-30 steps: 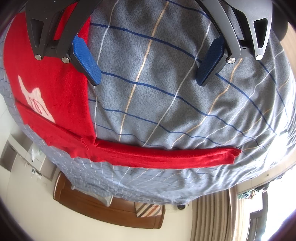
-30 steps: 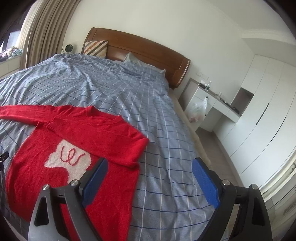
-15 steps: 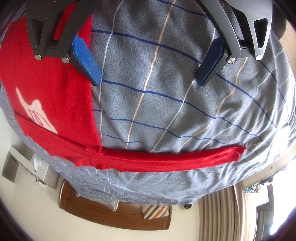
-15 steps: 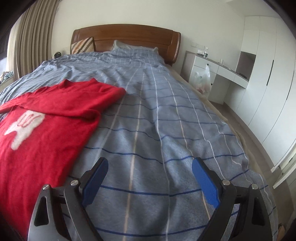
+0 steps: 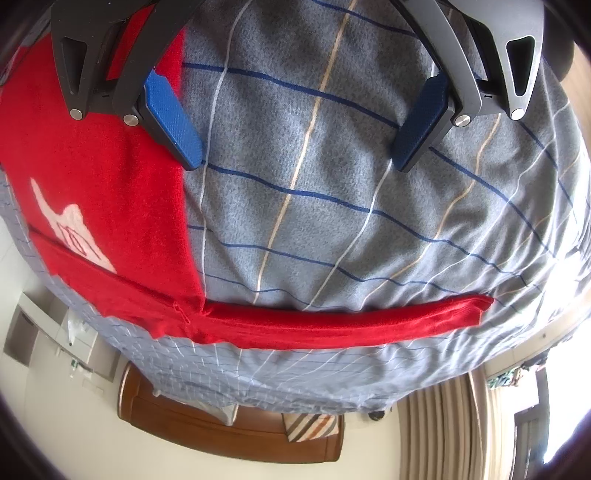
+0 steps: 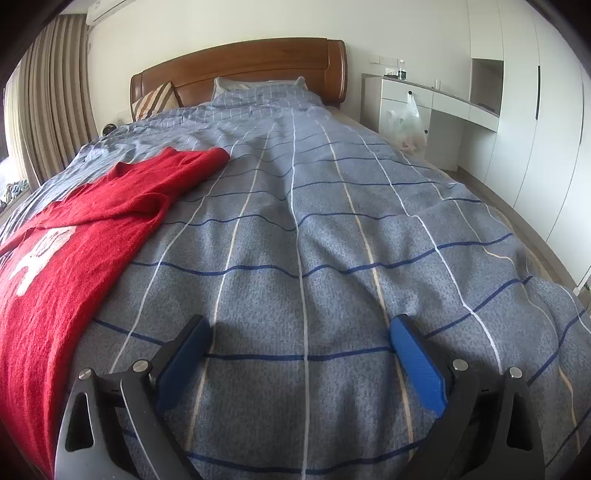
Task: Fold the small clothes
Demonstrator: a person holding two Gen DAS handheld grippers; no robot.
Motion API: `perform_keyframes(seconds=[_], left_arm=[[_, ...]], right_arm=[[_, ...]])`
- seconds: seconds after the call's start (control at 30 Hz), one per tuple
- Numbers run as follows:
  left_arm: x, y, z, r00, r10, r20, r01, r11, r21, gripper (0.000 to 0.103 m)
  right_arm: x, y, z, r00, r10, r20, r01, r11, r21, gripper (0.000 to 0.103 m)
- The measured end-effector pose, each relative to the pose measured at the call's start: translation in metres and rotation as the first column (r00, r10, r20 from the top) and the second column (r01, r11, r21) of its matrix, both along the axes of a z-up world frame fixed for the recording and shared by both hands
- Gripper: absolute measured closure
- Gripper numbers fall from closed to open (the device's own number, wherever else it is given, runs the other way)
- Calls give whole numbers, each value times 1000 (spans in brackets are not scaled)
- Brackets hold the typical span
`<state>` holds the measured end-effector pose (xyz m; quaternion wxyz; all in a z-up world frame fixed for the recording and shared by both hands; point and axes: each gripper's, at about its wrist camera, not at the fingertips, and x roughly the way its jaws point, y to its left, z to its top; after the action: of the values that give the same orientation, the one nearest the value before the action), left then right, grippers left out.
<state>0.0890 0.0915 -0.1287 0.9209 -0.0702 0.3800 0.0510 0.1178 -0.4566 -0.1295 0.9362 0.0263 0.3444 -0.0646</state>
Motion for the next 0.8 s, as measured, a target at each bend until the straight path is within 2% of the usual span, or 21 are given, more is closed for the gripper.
perform_keyframes(seconds=[0.4,0.53,0.8], left_arm=[[-2,14,13,1000,-1,21,3,994,-106,0],[0,16,9,1000,6,-4,-7,993,-115,0],[-2,12,8,1000,0,-7,0,994,-113,0]], right_arm=[[2,3,-2,1000,-9,-12,9,1000,-28,4],[3,4,-3,1000,-12,-13,12,999,-36,4],[3,5,-3,1000,-12,-13,12,999,-36,4]])
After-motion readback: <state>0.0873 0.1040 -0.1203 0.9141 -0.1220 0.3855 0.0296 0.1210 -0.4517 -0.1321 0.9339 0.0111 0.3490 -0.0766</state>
